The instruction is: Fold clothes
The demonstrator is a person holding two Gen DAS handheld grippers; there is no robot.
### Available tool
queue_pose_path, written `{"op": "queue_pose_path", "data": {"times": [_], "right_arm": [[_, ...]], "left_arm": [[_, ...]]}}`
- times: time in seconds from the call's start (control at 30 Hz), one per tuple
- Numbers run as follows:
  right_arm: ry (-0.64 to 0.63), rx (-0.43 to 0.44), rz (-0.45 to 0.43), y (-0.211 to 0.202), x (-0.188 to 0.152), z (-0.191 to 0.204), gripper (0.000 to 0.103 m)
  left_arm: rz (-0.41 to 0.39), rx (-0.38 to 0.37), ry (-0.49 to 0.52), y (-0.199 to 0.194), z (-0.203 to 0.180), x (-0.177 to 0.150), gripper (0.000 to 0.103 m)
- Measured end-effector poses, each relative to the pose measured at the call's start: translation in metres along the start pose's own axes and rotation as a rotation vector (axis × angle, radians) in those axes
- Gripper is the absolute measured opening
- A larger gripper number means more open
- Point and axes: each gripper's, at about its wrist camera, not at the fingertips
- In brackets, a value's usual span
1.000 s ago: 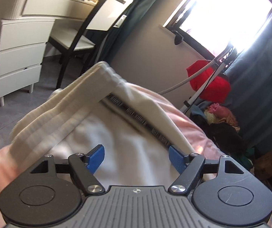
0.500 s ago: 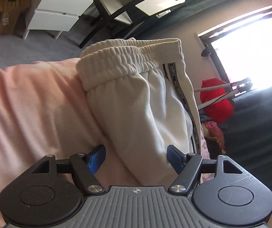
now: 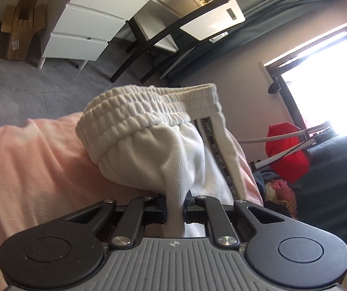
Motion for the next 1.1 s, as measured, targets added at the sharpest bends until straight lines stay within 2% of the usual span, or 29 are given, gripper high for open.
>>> {"op": "queue_pose_path", "data": {"times": [0.1,0.2,0.27,0.5,0.67,0.77,0.87,0.93,0.97,1.0,1.07,1.1], "right_arm": [[-0.001,0.025,0.014,-0.019,0.005,0.006,0.015],[0.021,0.048,0.033,-0.041,0.01,0.009,0.015],[0.041,0.045,0.052,-0.057,0.011,0.008,0.015],[0.158,0.023,0.151,-0.131,0.005,-0.011,0.015],[0.115,-0.03,0.251,-0.141,0.0,-0.021,0.017],[0.176,-0.011,0.291,-0.137,-0.003,-0.038,0.018],[0.223,0.0,0.316,-0.13,-0.005,-0.053,0.022],[0.244,0.004,0.324,-0.127,-0.006,-0.06,0.036],[0.264,0.023,0.317,-0.126,-0.005,-0.065,0.048],[0.275,0.041,0.301,-0.125,-0.005,-0.067,0.056],[0.294,0.075,0.27,-0.122,-0.003,-0.071,0.063],[0.272,0.068,0.256,-0.12,0.0,-0.07,0.063]], "left_arm": [[-0.01,-0.01,0.032,-0.028,-0.008,0.002,0.012],[-0.018,-0.002,0.042,-0.063,-0.001,0.002,0.012],[-0.013,0.008,0.047,-0.088,0.011,0.002,0.012],[0.024,0.065,0.161,-0.166,0.065,-0.004,0.012],[0.064,0.091,0.226,-0.173,0.096,-0.013,0.014],[0.079,0.096,0.276,-0.171,0.106,-0.023,0.017],[0.081,0.122,0.326,-0.176,0.106,-0.034,0.03],[0.073,0.169,0.389,-0.182,0.102,-0.042,0.056],[0.068,0.188,0.433,-0.186,0.098,-0.048,0.057],[0.062,0.204,0.477,-0.191,0.095,-0.053,0.059],[0.052,0.228,0.541,-0.203,0.089,-0.065,0.067],[0.041,0.233,0.57,-0.209,0.085,-0.072,0.071]]}}
Point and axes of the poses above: each gripper's, at about its wrist camera, not at the fingertips, and y roughly the way its jaws point, z to its left, x to its top, and after that the axes turned 9 degrees about -y, right-handed
